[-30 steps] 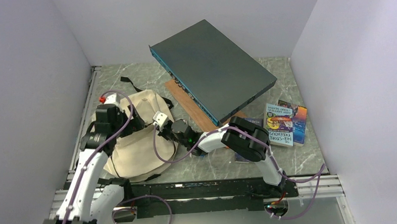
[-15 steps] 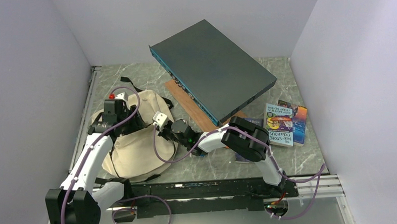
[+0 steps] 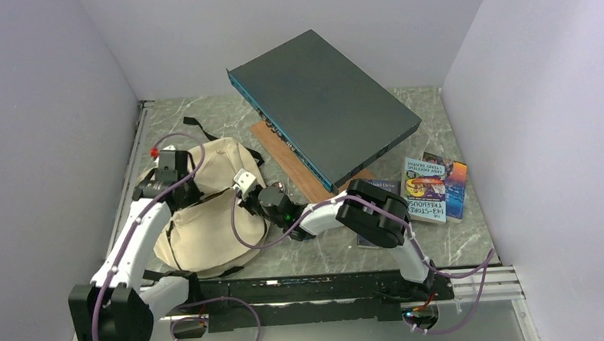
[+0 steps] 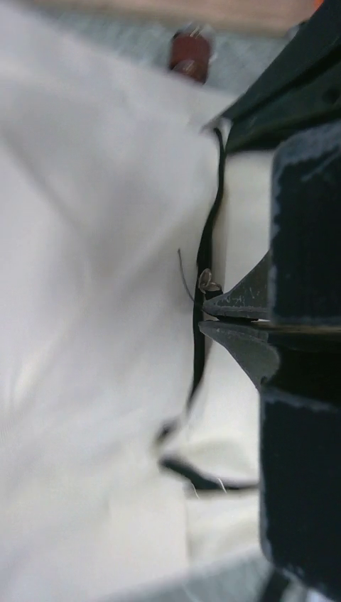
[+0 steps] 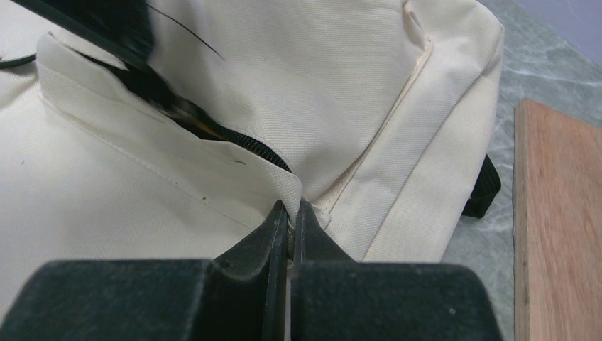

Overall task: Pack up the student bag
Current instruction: Unzip the student bag at the center of the board.

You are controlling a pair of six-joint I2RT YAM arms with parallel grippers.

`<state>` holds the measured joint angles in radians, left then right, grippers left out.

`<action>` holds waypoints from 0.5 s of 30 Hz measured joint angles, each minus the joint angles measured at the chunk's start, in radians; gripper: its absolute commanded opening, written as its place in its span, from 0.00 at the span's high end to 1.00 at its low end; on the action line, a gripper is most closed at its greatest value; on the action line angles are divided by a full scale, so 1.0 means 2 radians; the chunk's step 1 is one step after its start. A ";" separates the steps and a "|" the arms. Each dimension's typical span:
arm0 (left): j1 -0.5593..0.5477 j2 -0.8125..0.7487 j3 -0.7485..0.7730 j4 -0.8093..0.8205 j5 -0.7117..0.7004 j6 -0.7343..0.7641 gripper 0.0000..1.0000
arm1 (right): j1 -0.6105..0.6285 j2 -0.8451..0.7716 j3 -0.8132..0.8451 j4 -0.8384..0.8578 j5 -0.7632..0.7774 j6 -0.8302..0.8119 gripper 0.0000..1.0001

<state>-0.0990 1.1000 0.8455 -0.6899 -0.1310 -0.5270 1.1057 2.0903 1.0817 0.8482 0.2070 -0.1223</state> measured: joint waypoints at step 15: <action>0.160 -0.133 -0.031 -0.111 -0.104 -0.103 1.00 | 0.025 -0.001 -0.010 0.023 0.028 0.050 1.00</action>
<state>0.2211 0.8345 0.7837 -0.9119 -0.3386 -0.7334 1.1553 2.0884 1.0622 0.8940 0.2630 -0.0231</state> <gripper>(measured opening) 0.022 0.029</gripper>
